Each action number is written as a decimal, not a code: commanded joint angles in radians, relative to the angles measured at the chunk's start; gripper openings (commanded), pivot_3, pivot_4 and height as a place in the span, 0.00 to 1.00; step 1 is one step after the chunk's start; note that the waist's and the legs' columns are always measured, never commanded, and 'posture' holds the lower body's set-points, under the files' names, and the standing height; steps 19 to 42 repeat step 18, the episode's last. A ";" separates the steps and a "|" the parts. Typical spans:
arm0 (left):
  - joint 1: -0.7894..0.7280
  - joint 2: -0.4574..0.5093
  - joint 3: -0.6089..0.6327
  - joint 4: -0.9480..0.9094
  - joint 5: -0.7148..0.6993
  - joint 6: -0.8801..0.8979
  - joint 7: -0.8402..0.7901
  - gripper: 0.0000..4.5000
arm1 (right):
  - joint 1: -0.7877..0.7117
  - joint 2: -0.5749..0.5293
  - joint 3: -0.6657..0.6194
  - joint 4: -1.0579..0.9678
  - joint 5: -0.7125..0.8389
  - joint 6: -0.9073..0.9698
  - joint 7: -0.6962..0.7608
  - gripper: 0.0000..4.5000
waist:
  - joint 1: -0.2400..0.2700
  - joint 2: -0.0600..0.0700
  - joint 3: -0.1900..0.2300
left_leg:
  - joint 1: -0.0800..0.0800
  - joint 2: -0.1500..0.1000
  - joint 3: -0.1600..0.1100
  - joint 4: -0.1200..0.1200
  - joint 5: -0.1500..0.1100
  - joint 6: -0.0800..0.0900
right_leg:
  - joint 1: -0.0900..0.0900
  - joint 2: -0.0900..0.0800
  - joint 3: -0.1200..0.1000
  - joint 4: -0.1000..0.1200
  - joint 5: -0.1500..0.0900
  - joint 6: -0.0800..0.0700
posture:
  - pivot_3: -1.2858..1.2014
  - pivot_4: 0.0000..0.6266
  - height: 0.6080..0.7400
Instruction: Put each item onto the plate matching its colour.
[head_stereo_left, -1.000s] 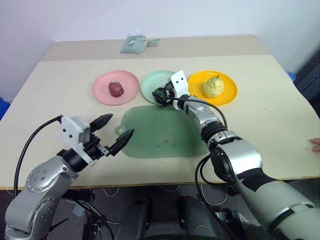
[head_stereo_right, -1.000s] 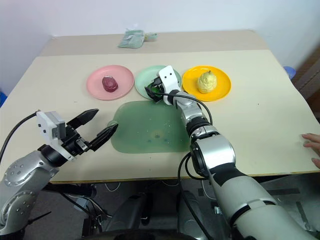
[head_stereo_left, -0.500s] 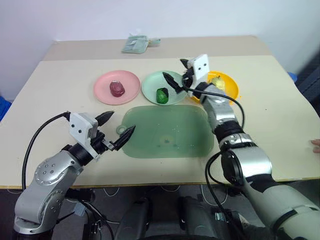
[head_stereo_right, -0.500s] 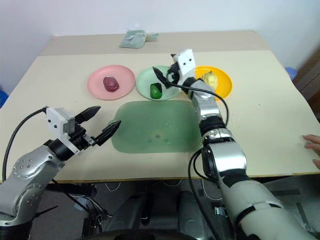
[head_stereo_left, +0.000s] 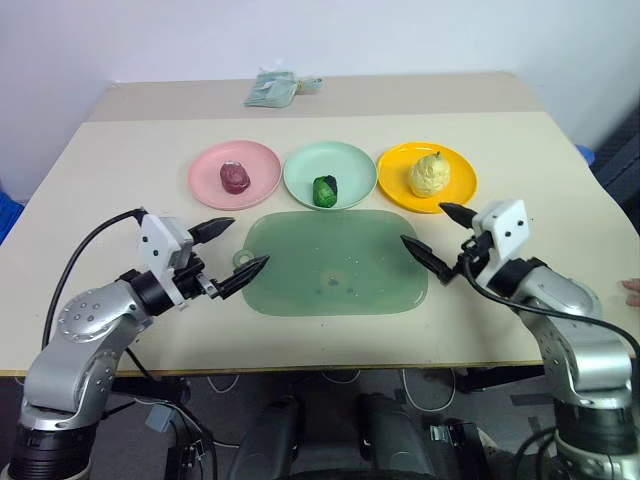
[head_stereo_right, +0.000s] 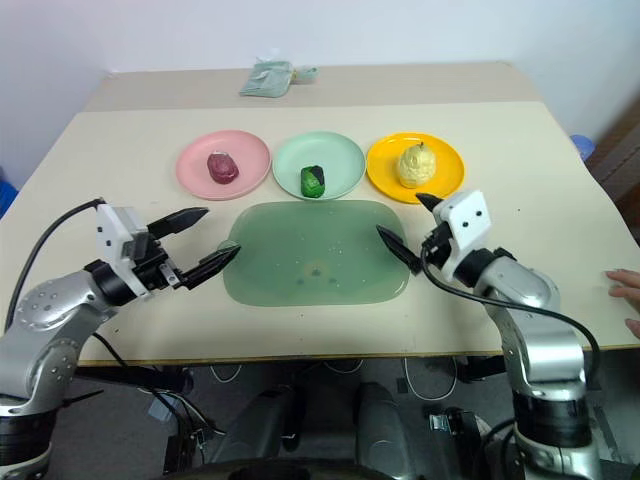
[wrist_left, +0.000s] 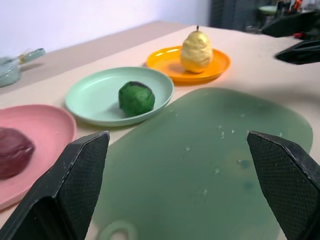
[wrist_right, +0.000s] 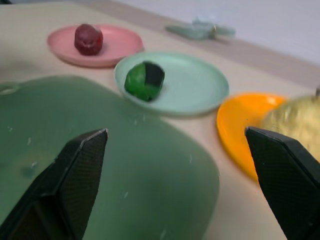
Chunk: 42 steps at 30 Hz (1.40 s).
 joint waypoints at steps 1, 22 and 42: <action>0.040 0.000 0.043 -0.008 0.017 -0.070 -0.029 1.00 | 0.086 -0.036 -0.080 -0.103 0.038 0.025 -0.004 0.99 | 0.005 0.000 0.000 | 0.000 0.000 0.000 0.000 0.000 0.000 | 0.000 0.000 0.000 -0.001 0.000 0.000 | 0.52 0.24 1.00; 0.167 0.012 0.081 -0.015 0.019 -0.108 -0.089 1.00 | 0.333 -0.116 -0.277 -0.042 0.106 -0.090 0.129 0.99 | 0.020 -0.001 0.000 | 0.000 0.003 0.000 0.001 -0.001 0.001 | 0.004 0.001 -0.002 -0.008 0.000 -0.001 | 0.52 0.24 1.00; 0.167 0.012 0.081 -0.015 0.019 -0.108 -0.089 1.00 | 0.333 -0.116 -0.277 -0.042 0.106 -0.090 0.129 0.99 | 0.020 -0.001 0.000 | 0.000 0.003 0.000 0.001 -0.001 0.001 | 0.004 0.001 -0.002 -0.008 0.000 -0.001 | 0.52 0.24 1.00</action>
